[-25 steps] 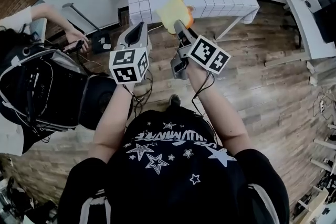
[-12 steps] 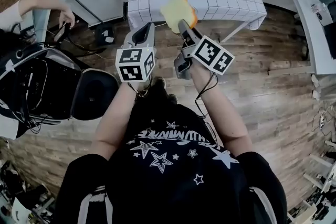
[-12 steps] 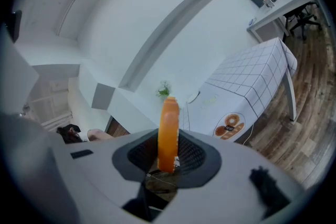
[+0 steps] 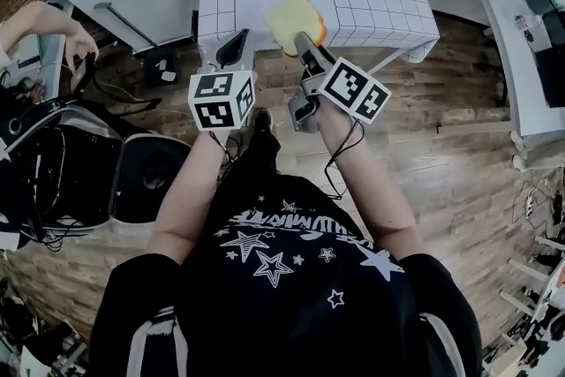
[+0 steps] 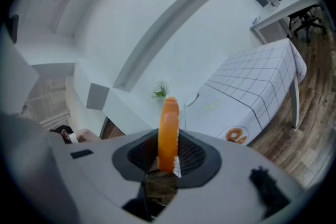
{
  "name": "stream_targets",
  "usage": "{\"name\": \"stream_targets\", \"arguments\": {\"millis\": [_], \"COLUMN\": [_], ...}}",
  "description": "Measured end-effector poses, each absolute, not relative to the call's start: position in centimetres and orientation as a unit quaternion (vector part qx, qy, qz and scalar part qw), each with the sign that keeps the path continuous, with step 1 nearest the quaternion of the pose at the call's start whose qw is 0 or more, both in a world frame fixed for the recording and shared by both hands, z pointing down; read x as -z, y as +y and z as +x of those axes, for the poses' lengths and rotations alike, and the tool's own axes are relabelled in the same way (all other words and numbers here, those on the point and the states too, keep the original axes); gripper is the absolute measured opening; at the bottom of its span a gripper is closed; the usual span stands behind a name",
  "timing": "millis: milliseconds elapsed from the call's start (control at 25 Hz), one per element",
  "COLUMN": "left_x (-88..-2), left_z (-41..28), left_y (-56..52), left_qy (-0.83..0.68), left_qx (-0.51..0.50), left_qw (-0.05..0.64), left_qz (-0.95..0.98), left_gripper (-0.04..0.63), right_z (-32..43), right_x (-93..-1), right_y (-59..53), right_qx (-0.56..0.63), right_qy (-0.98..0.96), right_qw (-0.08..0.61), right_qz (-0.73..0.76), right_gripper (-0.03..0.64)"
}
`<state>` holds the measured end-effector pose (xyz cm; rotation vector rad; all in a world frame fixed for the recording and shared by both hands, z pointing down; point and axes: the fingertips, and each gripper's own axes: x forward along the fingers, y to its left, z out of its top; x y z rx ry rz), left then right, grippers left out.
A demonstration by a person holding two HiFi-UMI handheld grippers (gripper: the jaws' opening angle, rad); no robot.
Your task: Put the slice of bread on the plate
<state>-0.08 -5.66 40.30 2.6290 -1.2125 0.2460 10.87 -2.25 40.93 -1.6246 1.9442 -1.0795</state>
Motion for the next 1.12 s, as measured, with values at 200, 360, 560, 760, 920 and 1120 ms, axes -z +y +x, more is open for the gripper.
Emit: {"name": "stream_targets", "arguments": {"millis": [200,360,560,760,920,1120], "left_x": [-41.7,-42.1,-41.4,-41.2,-42.1,-42.5], "left_z": [0.9,1.7,1.8,1.6,1.5,-0.1], "left_y": [-6.2,-10.1,-17.2,-22.4,-25.3,-28.8], "left_qy": [-0.423,-0.423,-0.435,-0.44,-0.438,-0.452], "left_qx": [-0.072,-0.083,-0.1,-0.097,-0.103,-0.119], "left_qw": [0.118,0.122,0.115,0.11,0.1,0.064], "left_qz": [0.896,0.894,0.888,0.886,0.887,0.882], "left_gripper": [0.009,0.009,0.009,0.009,0.009,0.009], "right_z": [12.0,12.8,13.1,13.2,13.3,12.7], "right_x": [-42.4,-43.2,-42.5,-42.6,-43.3,-43.6], "right_y": [-2.9,-7.2,-14.0,-19.2,-22.7,-25.6], "right_qx": [0.376,0.387,0.394,0.397,0.402,0.399], "right_qy": [0.701,0.698,0.701,0.699,0.695,0.702], "right_qw": [0.183,0.174,0.17,0.162,0.148,0.126], "right_qz": [-0.578,-0.577,-0.57,-0.573,-0.578,-0.576], "right_gripper": [0.095,0.095,0.095,0.095,0.095,0.095]}}
